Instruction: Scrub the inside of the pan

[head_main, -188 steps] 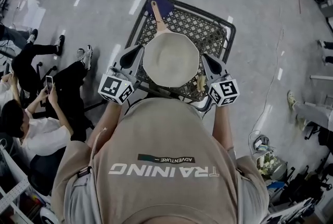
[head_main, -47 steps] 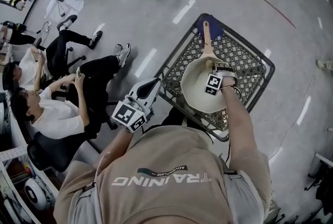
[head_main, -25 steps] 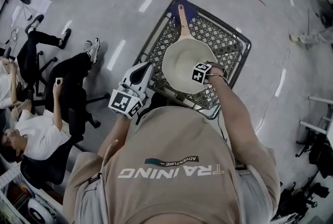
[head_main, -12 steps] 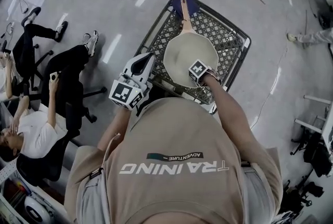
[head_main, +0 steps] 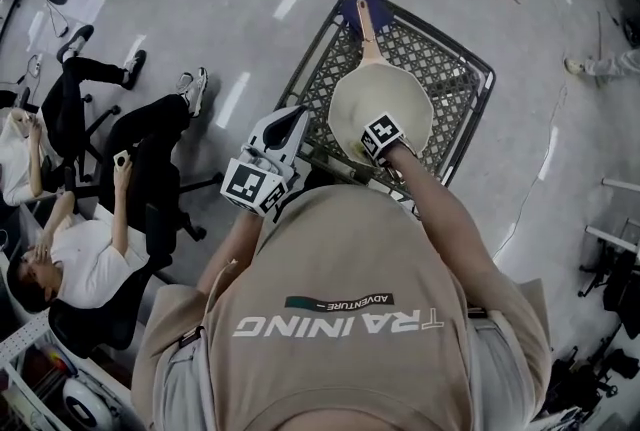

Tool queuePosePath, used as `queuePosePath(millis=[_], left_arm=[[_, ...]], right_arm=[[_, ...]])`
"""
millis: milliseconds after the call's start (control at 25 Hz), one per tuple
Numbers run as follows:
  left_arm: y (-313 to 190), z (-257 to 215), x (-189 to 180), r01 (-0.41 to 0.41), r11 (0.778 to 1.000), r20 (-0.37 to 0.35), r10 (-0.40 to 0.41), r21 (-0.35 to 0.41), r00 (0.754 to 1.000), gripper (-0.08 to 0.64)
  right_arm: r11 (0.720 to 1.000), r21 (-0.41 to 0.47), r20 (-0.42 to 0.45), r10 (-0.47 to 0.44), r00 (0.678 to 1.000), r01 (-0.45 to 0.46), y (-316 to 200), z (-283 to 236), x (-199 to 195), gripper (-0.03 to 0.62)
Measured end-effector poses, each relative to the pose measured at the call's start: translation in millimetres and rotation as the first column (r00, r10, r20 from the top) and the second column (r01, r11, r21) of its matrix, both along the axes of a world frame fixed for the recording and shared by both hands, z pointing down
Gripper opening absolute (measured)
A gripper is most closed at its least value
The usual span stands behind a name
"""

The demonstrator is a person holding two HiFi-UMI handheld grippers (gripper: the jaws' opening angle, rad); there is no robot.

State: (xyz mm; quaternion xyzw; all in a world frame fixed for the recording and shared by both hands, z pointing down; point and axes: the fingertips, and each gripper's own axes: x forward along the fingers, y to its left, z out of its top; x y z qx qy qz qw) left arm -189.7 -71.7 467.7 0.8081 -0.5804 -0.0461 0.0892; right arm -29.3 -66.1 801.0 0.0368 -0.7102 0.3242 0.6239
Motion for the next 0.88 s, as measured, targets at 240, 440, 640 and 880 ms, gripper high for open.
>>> queuePosePath(millis=[240,440,640,880], left_arm=[[-13,-13,6,-0.04,0.999,0.026,0.04,0.01,0.999,0.017],[-33,-6,15,-0.114,0.993,0.042,0.115,-0.012,0.993,0.017],[-46,5,30,-0.227,0.974,0.051,0.228,-0.025,0.972,0.017],[-87,11,45,-0.325,0.945,0.037,0.326,-0.033,0.945,0.017]], right_arm=[[0.981,-0.042,0.131,0.195,0.972,-0.191,-5,-9,-45,0.091],[0.966,0.0,0.218,0.252,0.943,-0.258,-26,-15,-57,0.091],[0.952,0.111,0.277,0.245,0.929,-0.285,-37,-24,-41,0.091],[0.879,0.211,0.341,0.344,0.875,-0.427,-75,-26,-14,0.091]])
